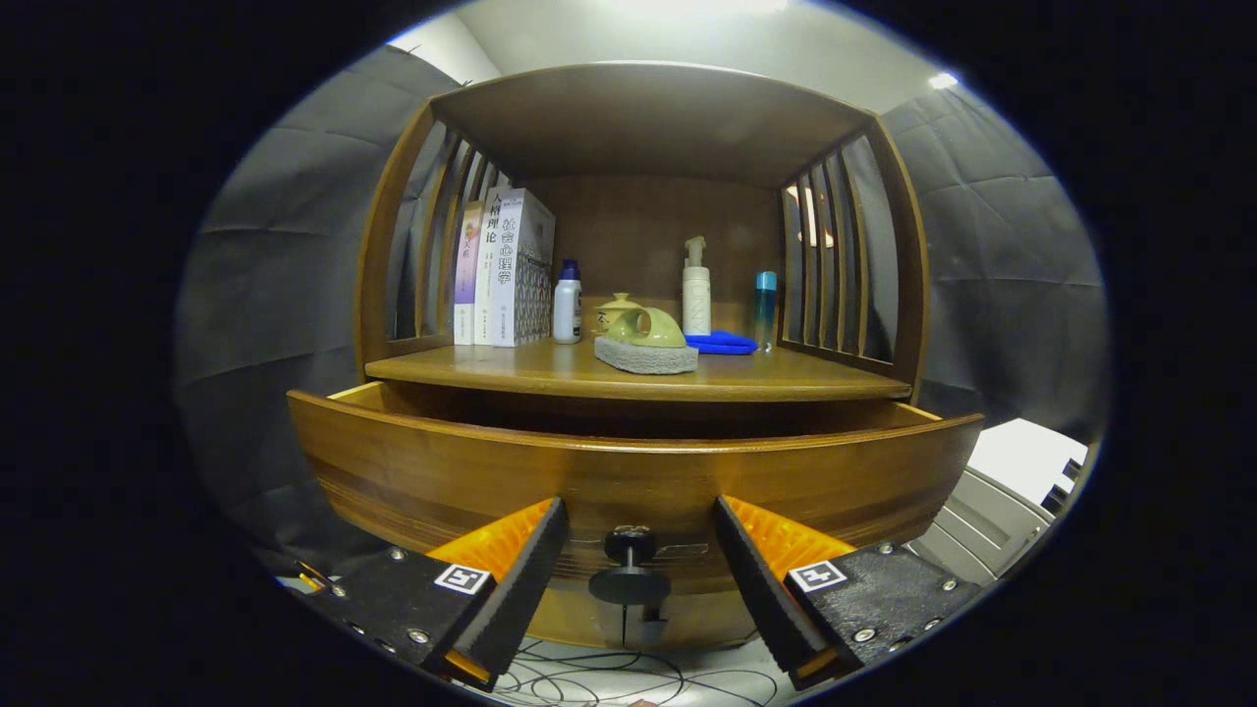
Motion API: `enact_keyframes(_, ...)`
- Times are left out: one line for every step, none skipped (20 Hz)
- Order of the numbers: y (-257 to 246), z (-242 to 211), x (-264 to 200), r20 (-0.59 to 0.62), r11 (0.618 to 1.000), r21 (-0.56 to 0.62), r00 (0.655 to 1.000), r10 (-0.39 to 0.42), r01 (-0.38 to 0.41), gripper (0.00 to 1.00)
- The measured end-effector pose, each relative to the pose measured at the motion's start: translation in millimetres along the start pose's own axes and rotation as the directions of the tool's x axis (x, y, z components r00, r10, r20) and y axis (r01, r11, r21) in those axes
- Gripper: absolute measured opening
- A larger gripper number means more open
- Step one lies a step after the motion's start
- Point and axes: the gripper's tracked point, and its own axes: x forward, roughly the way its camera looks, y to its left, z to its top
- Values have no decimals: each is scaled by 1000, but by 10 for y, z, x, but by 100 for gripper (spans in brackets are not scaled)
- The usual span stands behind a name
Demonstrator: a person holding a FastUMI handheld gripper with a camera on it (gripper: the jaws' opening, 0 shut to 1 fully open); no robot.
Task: Pull open the drawer, take out the items inside it, and place them on the countertop above the cabinet.
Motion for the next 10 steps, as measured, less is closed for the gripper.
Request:
enact_keyframes(0, 2, 68, 1, 1000, 0, 1000, 0, 0, 95)
enact_keyframes(0, 10, 145, 3, 1000, 2, 1000, 1, -1, 95)
enact_keyframes(-5, 23, 223, 6, 1000, 3, 1000, 0, 0, 95)
enact_keyframes(0, 22, 314, 6, 1000, 2, 1000, 0, 0, 95)
enact_keyframes(7, 26, 388, 8, 1000, 2, 1000, 1, -1, 95)
enact_keyframes(7, 27, 462, 7, 1000, 0, 1000, 0, 0, 95)
enact_keyframes(8, 37, 537, 8, 1000, -1, 1000, 0, 0, 95)
enact_keyframes(4, 42, 603, 9, 1000, 0, 1000, 1, -1, 95)
enact_keyframes(8, 50, 650, 12, 1000, 4, 1000, 0, 0, 95)
enact_keyframes(-1, 25, 680, 16, 1000, 3, 1000, -7, 7, 95)
